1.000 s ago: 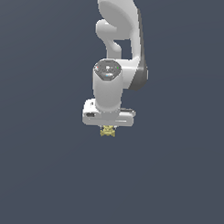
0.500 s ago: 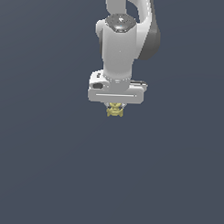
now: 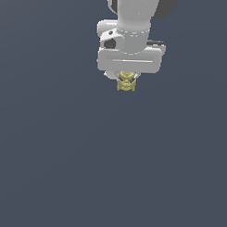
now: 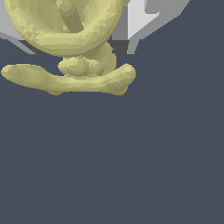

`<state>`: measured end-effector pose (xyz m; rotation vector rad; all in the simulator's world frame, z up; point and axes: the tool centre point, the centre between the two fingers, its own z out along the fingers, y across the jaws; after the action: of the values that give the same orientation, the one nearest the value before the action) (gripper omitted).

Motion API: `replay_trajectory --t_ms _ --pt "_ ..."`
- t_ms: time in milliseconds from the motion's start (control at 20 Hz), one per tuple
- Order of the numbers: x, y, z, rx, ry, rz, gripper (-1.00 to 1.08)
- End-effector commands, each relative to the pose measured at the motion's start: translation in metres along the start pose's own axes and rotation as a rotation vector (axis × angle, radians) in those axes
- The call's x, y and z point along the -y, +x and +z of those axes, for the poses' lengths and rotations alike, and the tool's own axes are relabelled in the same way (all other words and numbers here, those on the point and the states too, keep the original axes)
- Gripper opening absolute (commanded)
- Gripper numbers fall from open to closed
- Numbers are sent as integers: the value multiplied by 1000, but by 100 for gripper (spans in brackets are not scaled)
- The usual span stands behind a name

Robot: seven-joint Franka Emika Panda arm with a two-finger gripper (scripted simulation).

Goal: Pick up the object and move it to a goal position.

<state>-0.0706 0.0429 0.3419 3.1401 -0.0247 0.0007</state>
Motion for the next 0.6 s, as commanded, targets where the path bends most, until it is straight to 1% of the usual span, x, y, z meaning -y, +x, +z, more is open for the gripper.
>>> replay_trajectory --t_ms 0,300,550 --pt "8 -14 -27 0 0 0 -100" --pt "25 -43 -86 0 -1 0 -100" --pt "37 -60 -124 0 0 0 -100"
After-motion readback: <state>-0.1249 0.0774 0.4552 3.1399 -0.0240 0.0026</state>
